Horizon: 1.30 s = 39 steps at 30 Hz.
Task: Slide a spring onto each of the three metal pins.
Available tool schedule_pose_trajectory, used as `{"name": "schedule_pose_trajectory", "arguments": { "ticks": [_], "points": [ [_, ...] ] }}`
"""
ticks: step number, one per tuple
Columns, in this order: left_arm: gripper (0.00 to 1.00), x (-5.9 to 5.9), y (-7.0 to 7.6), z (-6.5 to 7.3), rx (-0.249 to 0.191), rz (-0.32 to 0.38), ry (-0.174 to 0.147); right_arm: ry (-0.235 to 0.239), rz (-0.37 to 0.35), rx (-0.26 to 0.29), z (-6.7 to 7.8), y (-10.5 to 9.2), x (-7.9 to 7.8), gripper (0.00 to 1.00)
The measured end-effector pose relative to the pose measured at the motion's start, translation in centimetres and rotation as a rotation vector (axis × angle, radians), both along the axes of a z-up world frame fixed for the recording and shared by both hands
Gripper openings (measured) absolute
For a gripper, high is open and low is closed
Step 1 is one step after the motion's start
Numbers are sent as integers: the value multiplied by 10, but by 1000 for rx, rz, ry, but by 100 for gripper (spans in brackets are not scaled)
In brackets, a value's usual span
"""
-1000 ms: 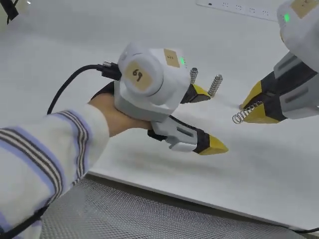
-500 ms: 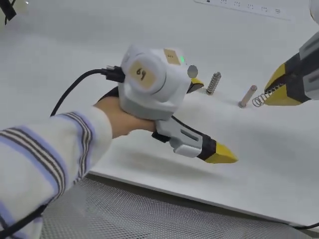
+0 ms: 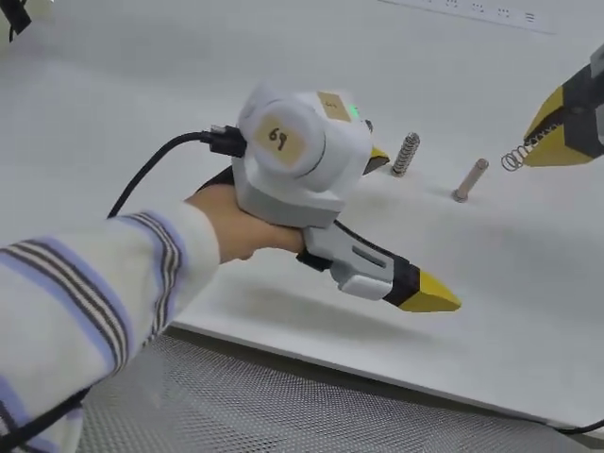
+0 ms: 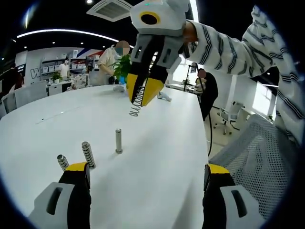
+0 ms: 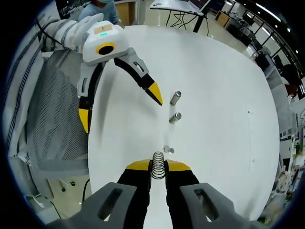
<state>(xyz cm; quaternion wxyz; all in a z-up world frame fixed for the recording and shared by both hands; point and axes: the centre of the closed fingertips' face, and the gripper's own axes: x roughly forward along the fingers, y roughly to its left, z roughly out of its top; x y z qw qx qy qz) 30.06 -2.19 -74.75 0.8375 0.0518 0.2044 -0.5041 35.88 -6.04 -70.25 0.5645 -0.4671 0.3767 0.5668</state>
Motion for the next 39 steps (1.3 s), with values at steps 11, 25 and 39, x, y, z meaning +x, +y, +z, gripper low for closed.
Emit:
{"name": "schedule_pose_trajectory", "arguments": {
  "ticks": [11, 25, 39],
  "points": [
    [98, 8, 3, 3, -5, 36, -10, 41, 18, -4, 2, 8, 14, 8],
    [98, 12, 4, 4, -9, 44, 2, 89, 38, -49, -18, 11, 26, 8],
    [98, 10, 7, 3, 4, 46, 11, 133, 42, -90, -40, 6, 30, 8]
  ]
}}
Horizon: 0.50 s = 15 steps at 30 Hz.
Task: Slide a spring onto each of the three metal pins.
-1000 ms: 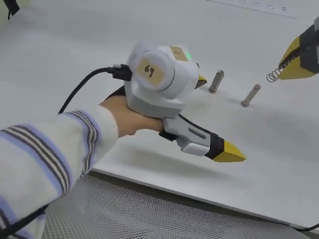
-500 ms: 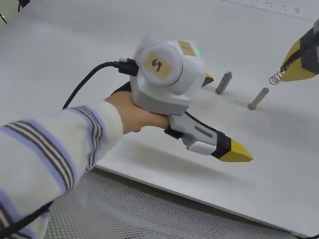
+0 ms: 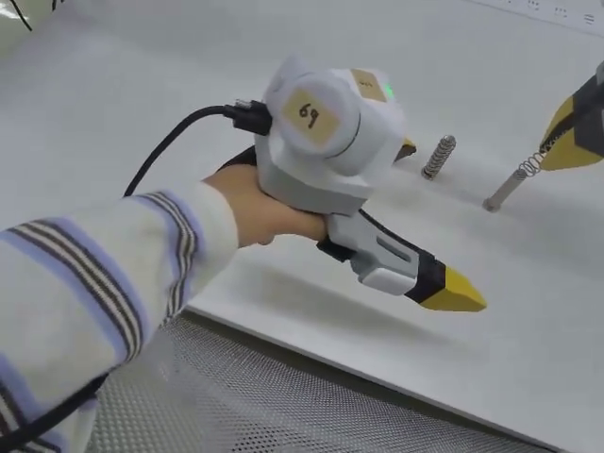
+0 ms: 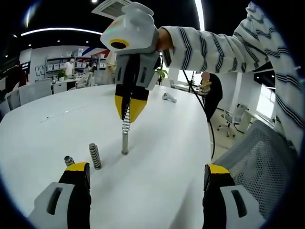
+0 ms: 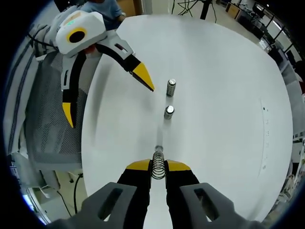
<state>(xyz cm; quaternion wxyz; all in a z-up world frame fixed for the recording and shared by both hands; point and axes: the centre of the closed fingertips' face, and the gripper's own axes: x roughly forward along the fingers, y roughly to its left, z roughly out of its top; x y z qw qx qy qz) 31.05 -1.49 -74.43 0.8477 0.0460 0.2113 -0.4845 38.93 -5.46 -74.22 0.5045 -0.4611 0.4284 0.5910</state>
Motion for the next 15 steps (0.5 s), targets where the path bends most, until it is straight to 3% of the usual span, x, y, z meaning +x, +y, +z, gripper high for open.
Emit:
{"name": "schedule_pose_trajectory", "arguments": {
  "ticks": [3, 15],
  "points": [
    [98, 0, 0, 0, -4, 2, 4, -1, 0, -7, -2, -1, 6, 8],
    [98, -2, 1, -4, 10, 9, 14, 4, 11, -14, -1, 2, 0, 8]
  ]
}}
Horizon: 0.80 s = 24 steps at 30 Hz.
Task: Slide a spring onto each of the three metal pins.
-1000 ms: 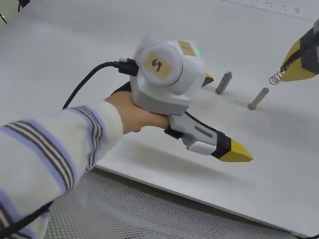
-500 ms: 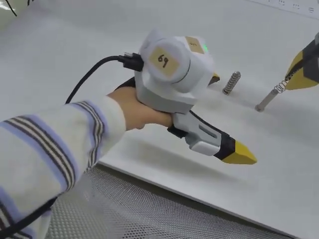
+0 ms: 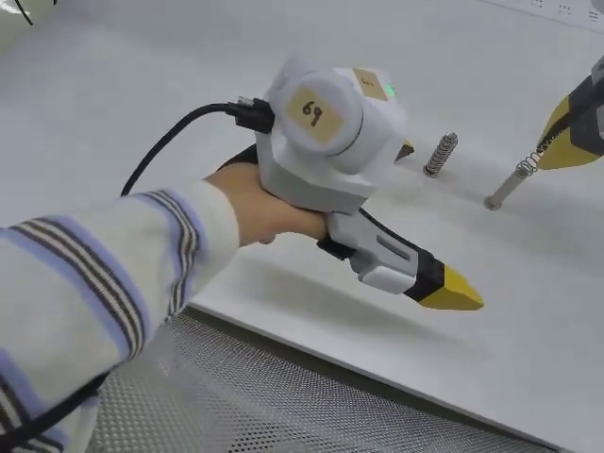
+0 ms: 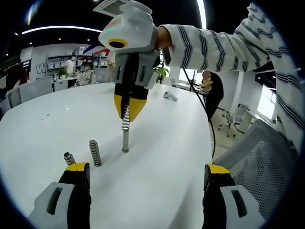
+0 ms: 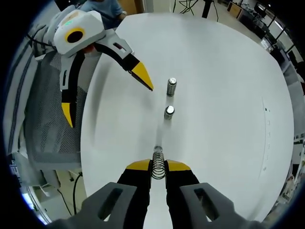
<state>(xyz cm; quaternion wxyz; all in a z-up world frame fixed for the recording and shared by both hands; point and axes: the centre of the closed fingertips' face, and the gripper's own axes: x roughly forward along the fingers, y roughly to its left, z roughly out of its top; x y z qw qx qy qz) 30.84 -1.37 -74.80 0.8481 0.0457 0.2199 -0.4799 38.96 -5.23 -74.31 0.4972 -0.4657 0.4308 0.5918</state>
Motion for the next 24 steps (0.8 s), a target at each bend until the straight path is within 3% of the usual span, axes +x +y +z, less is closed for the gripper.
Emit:
{"name": "schedule_pose_trajectory", "arguments": {
  "ticks": [7, 18, 24],
  "points": [
    [98, 0, 1, 1, -2, 2, 0, 4, 12, -26, -9, 1, 5, 8],
    [98, -2, 7, -6, 13, 6, 21, 7, 9, -53, -23, 1, -8, 8],
    [98, -3, 5, -5, 15, 6, 22, -16, 28, -81, -34, -1, -3, 8]
  ]
}}
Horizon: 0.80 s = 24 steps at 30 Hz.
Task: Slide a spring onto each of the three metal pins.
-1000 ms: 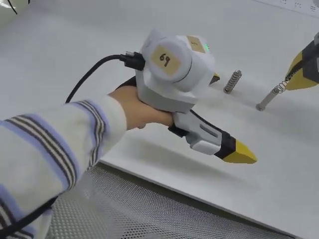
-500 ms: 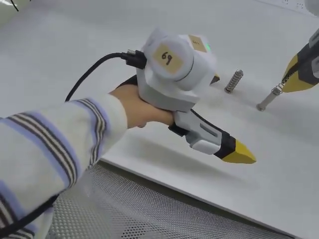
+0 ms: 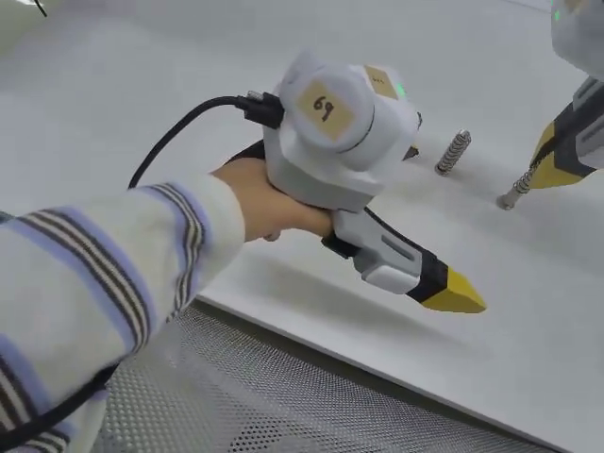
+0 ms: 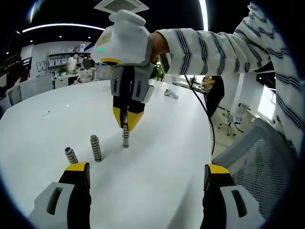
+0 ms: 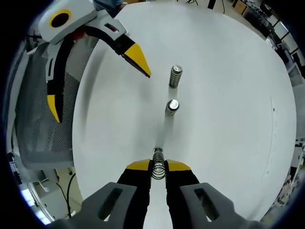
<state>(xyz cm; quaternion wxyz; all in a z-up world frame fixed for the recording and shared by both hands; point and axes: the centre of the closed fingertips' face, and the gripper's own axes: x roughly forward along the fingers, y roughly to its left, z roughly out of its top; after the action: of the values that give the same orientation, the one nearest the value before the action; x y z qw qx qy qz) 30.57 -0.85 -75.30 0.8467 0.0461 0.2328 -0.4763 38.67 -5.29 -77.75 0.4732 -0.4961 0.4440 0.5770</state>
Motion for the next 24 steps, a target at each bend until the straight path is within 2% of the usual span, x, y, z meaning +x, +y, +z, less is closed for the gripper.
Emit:
{"name": "schedule_pose_trajectory", "arguments": {
  "ticks": [11, 17, 24],
  "points": [
    [98, -2, 5, -3, 0, 6, 11, -4, -28, -5, -18, 0, 9, 8],
    [98, -4, 5, -4, -1, 2, 25, -2, -43, -1, -19, 1, 11, 9],
    [98, -4, 4, -3, -4, 2, 27, -2, -54, -13, -19, 0, 13, 9]
  ]
}}
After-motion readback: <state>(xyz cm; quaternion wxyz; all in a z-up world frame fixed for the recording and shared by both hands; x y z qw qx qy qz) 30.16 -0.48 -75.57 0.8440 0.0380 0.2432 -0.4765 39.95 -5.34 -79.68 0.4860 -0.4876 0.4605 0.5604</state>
